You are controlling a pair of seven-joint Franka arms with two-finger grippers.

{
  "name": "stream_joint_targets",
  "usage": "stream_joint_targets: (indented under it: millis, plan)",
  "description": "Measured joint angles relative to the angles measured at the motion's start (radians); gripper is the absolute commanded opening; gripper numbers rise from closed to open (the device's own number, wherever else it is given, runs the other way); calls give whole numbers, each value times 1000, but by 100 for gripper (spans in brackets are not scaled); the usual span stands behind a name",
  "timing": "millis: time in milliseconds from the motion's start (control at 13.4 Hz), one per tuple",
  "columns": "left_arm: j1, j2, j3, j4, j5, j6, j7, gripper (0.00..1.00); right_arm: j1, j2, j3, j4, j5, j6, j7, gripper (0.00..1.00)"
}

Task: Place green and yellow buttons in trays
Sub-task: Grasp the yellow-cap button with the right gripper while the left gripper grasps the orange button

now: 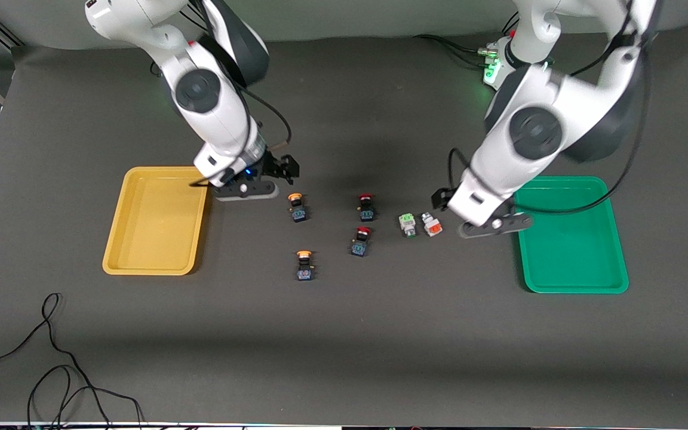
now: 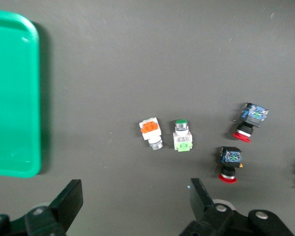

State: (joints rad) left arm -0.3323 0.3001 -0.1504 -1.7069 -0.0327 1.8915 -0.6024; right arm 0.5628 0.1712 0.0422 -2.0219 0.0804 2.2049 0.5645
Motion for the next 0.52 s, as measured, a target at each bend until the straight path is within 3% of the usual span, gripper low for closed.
stream_joint_targets:
  millis: [225,524]
  plan:
    - [-9,117,1,-55,0,148,-2,97,8,155,0,-46,-15,206,0,100]
    - [-6,176,11,-195,2,352,4,97,31,307,0,-43,-35,387,-2,100]
